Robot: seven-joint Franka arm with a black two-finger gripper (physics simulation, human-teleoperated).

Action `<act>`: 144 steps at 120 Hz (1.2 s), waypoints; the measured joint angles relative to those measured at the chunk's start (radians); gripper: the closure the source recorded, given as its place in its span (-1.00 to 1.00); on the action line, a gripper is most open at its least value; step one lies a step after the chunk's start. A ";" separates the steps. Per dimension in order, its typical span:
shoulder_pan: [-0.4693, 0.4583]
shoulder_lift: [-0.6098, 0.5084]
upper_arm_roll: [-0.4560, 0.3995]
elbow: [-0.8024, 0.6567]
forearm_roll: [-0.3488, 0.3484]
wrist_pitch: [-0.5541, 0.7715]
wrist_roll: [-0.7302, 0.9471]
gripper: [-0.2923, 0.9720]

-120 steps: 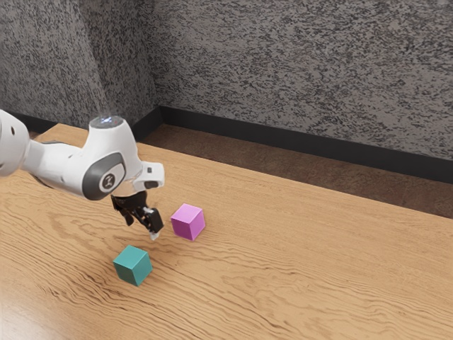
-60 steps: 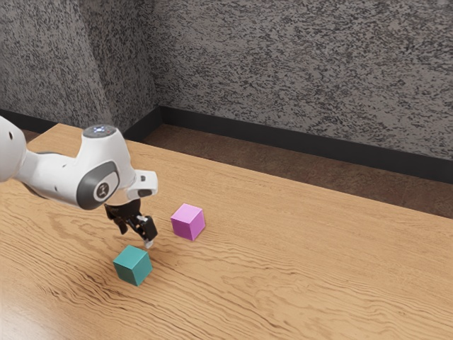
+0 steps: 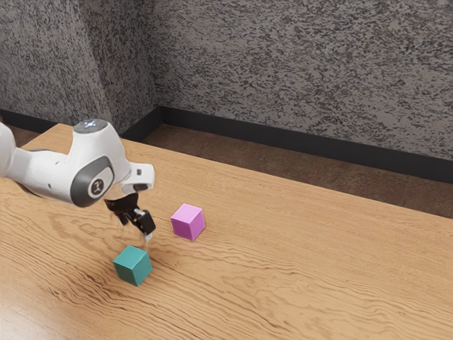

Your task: Pick up the blue block with one arm, and put the blue block on the pink block with one arm

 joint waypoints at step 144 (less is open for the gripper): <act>-0.002 -0.114 -0.057 -0.138 -0.044 -0.073 0.008 -0.53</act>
